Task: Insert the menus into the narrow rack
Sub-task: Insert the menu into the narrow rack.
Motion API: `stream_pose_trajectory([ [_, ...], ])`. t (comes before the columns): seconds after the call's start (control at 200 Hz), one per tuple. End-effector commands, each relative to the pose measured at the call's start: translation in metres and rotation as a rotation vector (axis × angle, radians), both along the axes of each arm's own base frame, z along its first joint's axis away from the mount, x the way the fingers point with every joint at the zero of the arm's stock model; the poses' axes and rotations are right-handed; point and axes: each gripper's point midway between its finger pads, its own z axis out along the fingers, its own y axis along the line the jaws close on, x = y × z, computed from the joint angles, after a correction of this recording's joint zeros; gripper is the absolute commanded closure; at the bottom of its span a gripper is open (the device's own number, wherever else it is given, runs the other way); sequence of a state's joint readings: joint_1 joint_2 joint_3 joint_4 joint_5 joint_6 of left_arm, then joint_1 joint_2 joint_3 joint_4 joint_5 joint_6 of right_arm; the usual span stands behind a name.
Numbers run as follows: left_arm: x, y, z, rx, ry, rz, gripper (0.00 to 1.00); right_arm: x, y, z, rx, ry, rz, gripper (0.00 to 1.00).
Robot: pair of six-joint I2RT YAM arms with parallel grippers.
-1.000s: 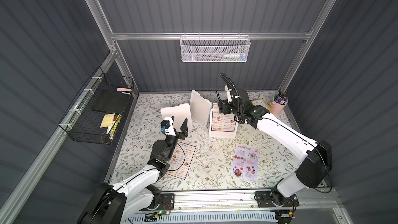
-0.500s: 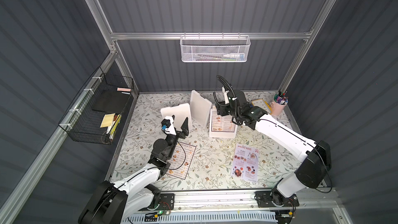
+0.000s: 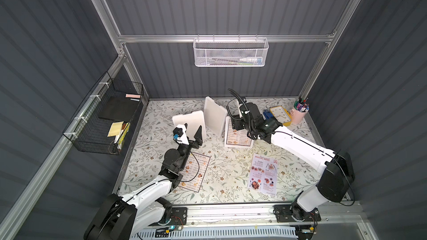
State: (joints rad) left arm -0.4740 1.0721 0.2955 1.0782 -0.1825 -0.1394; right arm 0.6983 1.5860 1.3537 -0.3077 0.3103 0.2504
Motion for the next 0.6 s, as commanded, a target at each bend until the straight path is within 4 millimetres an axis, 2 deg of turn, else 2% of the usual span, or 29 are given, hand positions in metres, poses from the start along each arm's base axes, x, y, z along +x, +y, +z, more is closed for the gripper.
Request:
stream_pose_trajectory([
  [0.0,-0.001,0.001,0.017,-0.027,-0.045,-0.004,0.21,0.001,-0.004,0.005,0.001,-0.017,-0.023,0.24],
  [0.405,0.0,0.001,0.017,-0.026,-0.043,-0.004,0.21,-0.012,0.02,-0.011,-0.006,0.043,0.084,0.25],
  [0.595,0.0,0.001,0.016,-0.025,-0.042,-0.006,0.21,-0.013,0.02,-0.01,-0.034,0.032,0.08,0.25],
])
